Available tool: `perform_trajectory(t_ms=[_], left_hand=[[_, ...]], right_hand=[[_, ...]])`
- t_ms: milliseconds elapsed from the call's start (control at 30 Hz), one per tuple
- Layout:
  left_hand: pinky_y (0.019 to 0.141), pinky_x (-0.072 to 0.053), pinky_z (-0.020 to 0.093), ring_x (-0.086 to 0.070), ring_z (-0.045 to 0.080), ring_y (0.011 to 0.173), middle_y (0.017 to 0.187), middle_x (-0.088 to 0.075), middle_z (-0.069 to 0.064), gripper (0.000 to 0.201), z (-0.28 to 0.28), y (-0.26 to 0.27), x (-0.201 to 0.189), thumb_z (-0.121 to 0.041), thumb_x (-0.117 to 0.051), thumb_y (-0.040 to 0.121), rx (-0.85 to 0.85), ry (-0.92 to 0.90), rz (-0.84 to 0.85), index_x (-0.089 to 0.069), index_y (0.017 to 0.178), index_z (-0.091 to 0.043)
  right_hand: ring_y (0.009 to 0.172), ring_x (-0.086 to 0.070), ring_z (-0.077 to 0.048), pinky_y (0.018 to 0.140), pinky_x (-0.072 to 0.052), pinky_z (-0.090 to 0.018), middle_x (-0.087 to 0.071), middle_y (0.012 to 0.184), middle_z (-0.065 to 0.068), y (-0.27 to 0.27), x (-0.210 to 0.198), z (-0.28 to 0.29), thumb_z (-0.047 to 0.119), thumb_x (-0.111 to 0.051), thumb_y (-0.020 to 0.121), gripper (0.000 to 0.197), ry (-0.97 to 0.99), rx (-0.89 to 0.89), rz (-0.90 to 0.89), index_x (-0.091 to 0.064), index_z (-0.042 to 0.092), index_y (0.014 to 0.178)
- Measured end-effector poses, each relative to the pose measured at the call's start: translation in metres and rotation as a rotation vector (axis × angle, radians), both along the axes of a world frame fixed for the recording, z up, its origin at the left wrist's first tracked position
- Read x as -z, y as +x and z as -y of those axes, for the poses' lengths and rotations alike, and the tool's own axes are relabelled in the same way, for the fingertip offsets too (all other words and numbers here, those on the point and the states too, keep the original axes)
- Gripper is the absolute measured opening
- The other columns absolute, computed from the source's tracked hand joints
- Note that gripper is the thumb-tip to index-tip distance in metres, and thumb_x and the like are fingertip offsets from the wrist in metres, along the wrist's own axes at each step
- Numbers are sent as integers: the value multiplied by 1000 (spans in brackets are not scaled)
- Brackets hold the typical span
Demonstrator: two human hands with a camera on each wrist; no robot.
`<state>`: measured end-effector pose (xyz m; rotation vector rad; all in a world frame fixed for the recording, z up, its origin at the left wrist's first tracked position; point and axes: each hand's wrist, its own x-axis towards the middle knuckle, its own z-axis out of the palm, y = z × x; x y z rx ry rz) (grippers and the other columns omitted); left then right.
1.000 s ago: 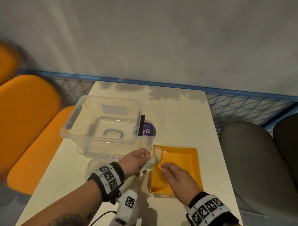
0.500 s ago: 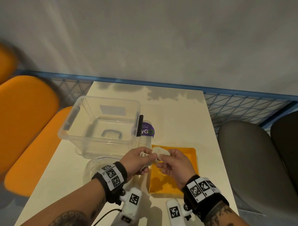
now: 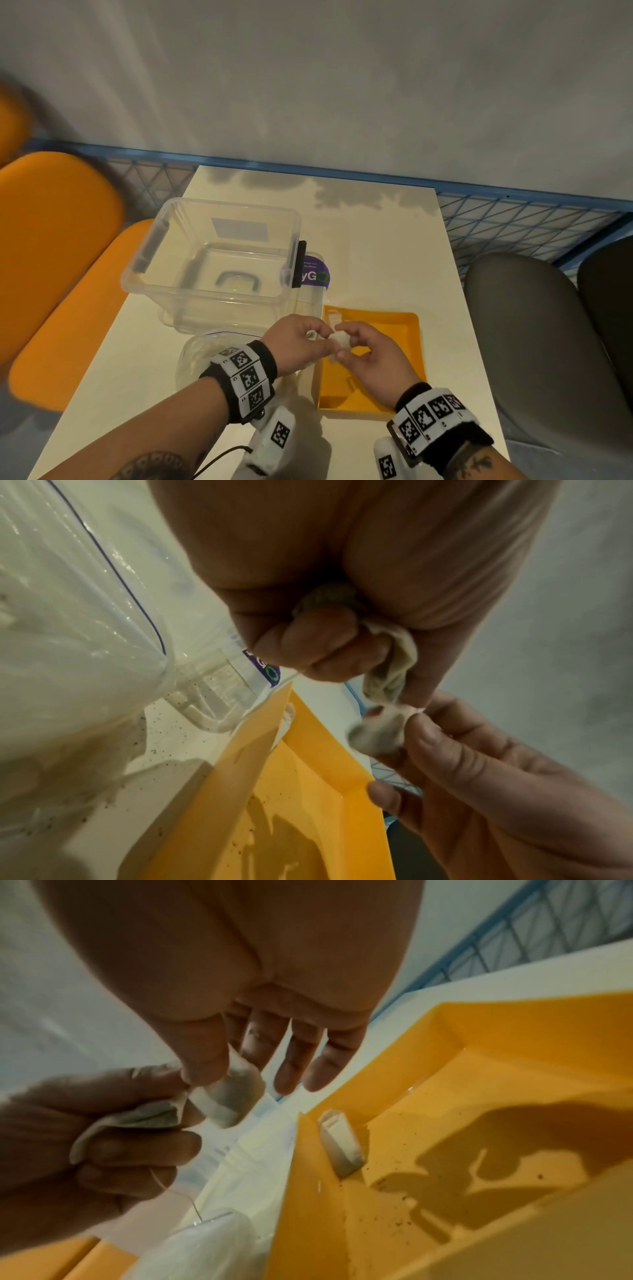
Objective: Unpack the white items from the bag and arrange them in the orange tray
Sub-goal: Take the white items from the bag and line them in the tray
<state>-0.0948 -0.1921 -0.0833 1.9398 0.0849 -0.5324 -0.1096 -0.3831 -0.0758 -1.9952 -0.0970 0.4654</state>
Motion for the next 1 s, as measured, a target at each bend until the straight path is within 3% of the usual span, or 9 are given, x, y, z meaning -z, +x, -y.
perform_trajectory(t_ms=[167,233,300,367,433,533,733,1000], left_hand=[[50,-45,26,-51,8,43,54,-59,-6,23,-1,2,9,-47,-75,81,16,60,-52,-69,80,-25],[54,-52,29,-59,10,51,71,-70,-1,30,-4,4,14,-57,-69,80,-18,162,-57,-67,84,-27],[68,-57,32,-65,12,71,91,-74,-2,31,-6,7,20,-61,-63,82,-29,319,-41,-64,86,-30],[78,-51,28,-61,10,87,111,-70,-4,27,-5,9,23,-57,-61,85,-10,438,-29,-63,92,-30],[80,-45,26,-57,11,93,119,-67,-2,33,-3,10,26,-55,-61,86,43,502,-30,-65,105,-28],[81,-45,26,-59,13,100,121,-66,-1,39,1,9,31,-53,-62,85,76,513,-67,-66,113,-25],[79,-47,24,-59,11,97,116,-67,-4,32,5,10,38,-49,-70,80,51,489,-103,-68,107,-31],[90,-51,29,-62,16,106,119,-65,-3,36,2,12,42,-55,-71,76,80,488,-127,-69,104,-31]], right_hand=[[68,-58,-8,67,-51,-28,-65,78,4,2,11,5,24,-67,89,11,-119,-50,-11,-66,34,94],[65,-56,-8,63,-48,-28,-64,75,6,4,19,10,25,-64,89,5,-221,-46,-29,-62,30,87],[68,-56,-8,63,-46,-24,-63,77,7,6,28,15,27,-62,89,8,-345,-75,-42,-58,30,83],[70,-58,-7,62,-46,-21,-62,77,9,5,35,17,29,-63,87,12,-426,-142,-105,-55,33,79],[77,-60,-8,68,-49,-23,-64,81,10,5,42,14,33,-64,84,14,-503,-229,-161,-54,37,75],[85,-61,-12,76,-52,-28,-67,89,9,8,49,8,33,-68,80,16,-584,-298,-200,-57,38,70],[79,-63,-7,72,-55,-26,-68,83,11,29,56,-6,28,-77,78,13,-596,-209,-230,-68,35,72],[81,-62,-15,73,-54,-29,-65,91,4,70,58,-29,17,-64,88,11,-634,-175,-134,-68,27,90]])
